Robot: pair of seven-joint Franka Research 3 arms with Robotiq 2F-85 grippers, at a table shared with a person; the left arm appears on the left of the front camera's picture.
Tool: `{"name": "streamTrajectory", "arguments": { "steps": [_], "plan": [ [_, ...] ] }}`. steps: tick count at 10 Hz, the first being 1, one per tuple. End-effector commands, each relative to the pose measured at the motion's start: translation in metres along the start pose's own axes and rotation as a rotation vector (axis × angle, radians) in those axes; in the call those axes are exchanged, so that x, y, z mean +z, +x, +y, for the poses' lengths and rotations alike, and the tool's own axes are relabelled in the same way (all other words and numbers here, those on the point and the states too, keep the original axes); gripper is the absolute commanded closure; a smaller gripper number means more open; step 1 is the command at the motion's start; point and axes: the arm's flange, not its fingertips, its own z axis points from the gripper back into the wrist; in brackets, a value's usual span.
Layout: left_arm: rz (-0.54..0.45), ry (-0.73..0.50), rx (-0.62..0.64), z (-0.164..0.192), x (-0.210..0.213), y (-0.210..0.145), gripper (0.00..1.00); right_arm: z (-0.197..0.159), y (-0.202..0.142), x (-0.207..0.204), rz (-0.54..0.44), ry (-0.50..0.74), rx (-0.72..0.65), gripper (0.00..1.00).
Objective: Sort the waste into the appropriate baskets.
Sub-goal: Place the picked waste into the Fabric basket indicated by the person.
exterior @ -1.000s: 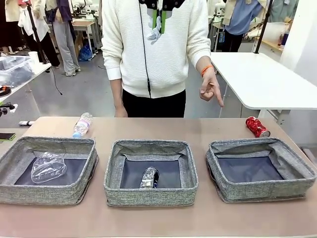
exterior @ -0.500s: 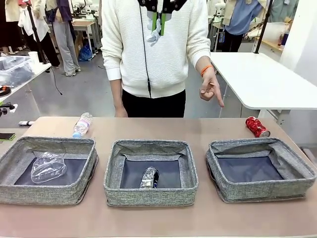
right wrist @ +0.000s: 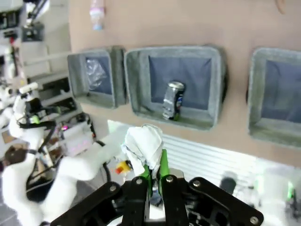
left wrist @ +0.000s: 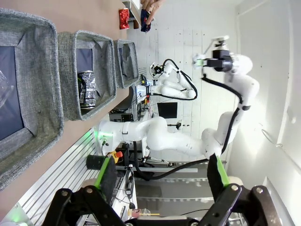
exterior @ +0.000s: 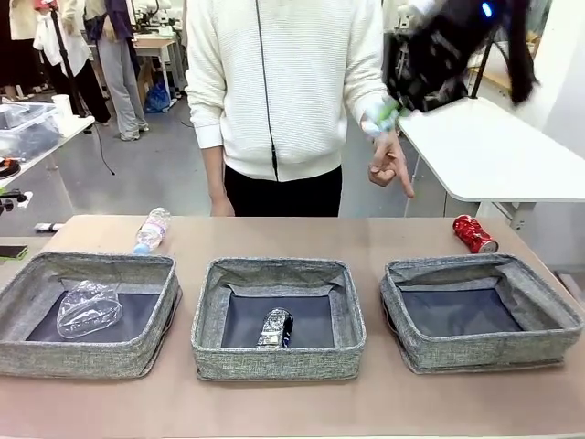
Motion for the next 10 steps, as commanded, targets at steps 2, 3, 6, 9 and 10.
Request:
{"name": "streamTrajectory", "arguments": {
  "steps": [2,3,6,9,10],
  "plan": [
    [-0.001,0.0,-0.001,-0.003,0.001,-0.002,0.0,-0.13,-0.052,-0.061,-0.072,0.115,-0.091,0.92],
    [-0.001,0.0,-0.001,-0.003,0.001,-0.002,0.0,-0.164,-0.052,-0.065,-0.125,0.118,-0.216,0.92],
    [-0.001,0.0,-0.001,-0.003,0.001,-0.002,0.0,-0.264,-0.069,-0.098,-0.071,0.148,-0.651,0.92],
    [-0.001,0.0,-0.001,-0.003,0.001,-0.002,0.0,-0.282,-0.079,-0.121,-0.071,0.173,-0.767,0.92],
    [-0.001,0.0,-0.001,-0.003,0.001,-0.002,0.0,-0.281,-0.078,-0.122,-0.075,0.179,-0.769,0.92]
  ]
}}
